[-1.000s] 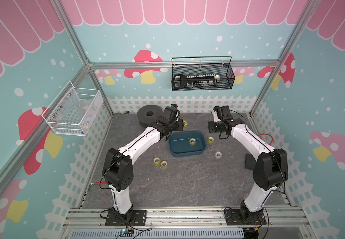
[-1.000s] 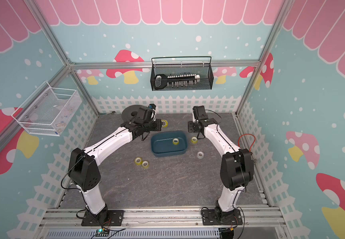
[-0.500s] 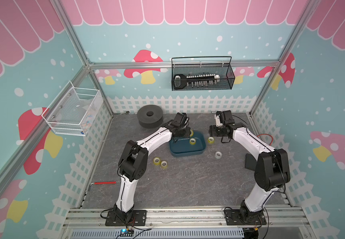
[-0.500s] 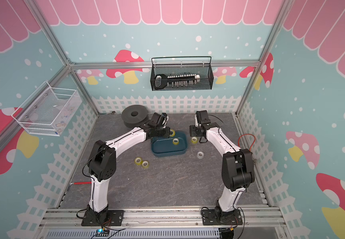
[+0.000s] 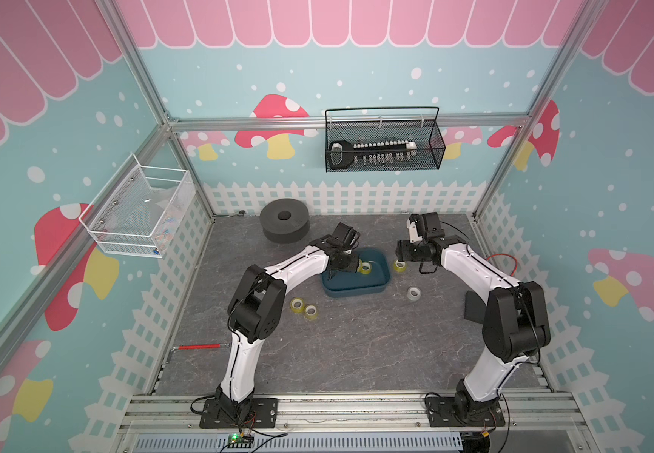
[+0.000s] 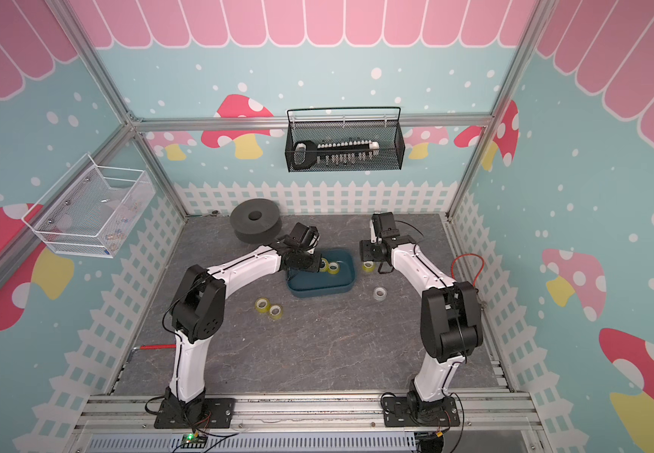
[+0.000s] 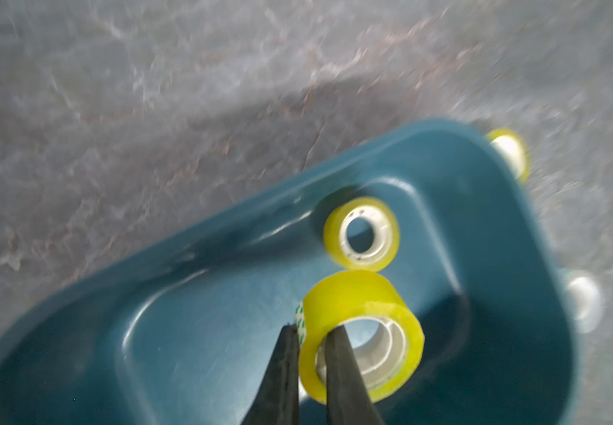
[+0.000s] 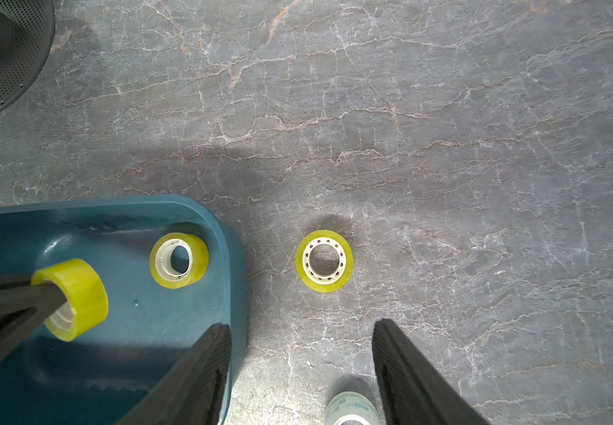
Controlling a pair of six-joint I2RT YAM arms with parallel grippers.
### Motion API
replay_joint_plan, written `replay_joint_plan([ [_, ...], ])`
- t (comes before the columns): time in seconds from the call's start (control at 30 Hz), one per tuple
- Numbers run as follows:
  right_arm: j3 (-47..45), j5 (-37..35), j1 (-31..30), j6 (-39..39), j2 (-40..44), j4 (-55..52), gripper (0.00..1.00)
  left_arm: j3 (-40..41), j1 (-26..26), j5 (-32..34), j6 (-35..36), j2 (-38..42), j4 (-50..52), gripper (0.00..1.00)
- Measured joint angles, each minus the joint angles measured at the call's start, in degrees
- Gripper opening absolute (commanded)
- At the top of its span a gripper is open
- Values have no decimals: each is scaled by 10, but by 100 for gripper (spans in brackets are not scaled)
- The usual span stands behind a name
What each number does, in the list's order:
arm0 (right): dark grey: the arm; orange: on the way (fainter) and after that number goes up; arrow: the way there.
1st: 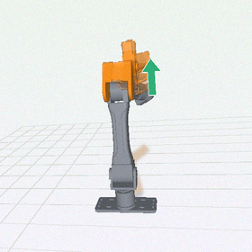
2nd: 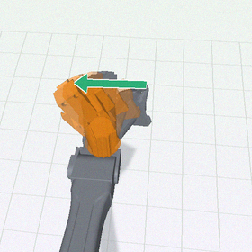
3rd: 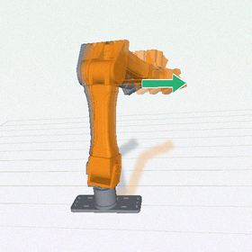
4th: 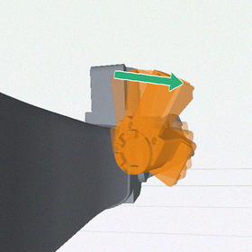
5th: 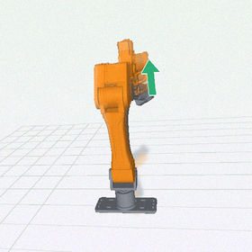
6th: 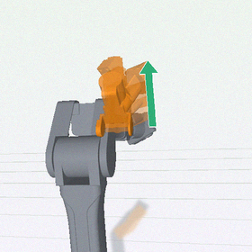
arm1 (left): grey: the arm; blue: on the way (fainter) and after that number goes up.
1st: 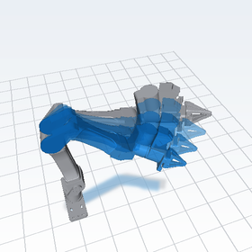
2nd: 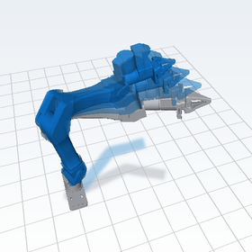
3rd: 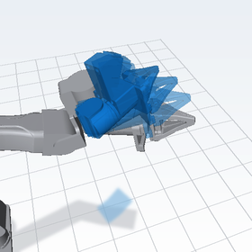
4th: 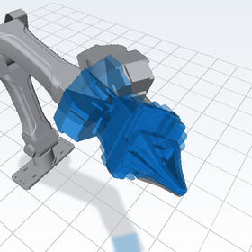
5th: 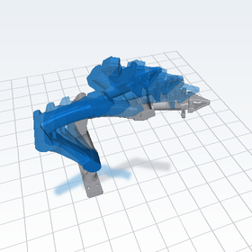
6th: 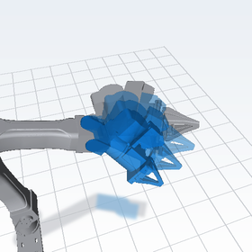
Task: Put the transparent tape into the storage box
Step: Place the tape in the storage box.
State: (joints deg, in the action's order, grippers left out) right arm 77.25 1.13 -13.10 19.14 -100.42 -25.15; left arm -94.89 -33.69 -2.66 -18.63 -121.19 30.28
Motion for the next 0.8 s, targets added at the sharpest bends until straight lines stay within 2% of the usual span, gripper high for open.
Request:
replay_joint_plan([
  [0.57, -12, 5, 0, 9, 0, 7, 67, -12, 2, 27, 0, -49, 25, 0],
  [0.8, -13, 10, 0, 11, 0, 12, 67, -34, 3, 34, -1, -54, 25, 7],
])
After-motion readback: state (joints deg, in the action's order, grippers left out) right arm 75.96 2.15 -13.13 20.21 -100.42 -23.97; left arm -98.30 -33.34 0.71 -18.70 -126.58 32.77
